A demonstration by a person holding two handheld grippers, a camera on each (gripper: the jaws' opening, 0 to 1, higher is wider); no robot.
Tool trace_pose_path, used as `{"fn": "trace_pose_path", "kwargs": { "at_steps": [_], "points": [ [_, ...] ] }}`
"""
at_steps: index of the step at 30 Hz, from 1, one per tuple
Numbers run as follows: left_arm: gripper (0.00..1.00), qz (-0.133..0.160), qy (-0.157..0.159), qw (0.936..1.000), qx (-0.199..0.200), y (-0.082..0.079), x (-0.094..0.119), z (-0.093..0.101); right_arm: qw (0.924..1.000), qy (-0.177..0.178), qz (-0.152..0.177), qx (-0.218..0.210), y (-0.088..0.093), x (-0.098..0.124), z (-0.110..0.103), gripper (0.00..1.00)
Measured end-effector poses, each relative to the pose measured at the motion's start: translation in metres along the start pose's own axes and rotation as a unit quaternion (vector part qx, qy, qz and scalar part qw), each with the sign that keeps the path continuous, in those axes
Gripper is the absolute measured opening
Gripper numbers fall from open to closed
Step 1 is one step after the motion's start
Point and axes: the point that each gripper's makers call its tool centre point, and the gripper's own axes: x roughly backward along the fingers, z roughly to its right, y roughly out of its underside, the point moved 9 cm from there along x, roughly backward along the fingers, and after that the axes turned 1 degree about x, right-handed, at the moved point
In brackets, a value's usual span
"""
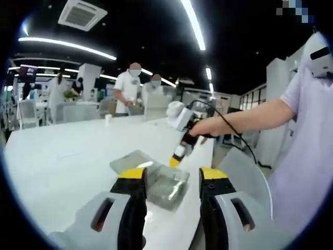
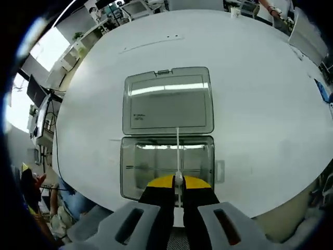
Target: Insert the divider into the dual guide fixture by aligning both edges with the guide slots and pushing it downward to the bottom, including one-sided entry, uneven engagement, binding, and posture correction.
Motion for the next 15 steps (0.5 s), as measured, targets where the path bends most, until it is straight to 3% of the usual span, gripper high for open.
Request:
{"fn": "trace_pose_path", "kwargs": {
  "at_steps": [7,15],
  "points": [
    [0.39,-0.084,-0.024,0.9960,-0.021,0.007,0.005,0.006,1.0000,0.004,-0.006,0.002,0.000,-0.002,0.002,0.00],
    [0.41,-0.064,-0.030,0.9974,-0.012,-0.002,0.007,0.011,0.9999,0.002,-0.011,0.000,0.002,-0.004,0.002,0.00]
  ]
}}
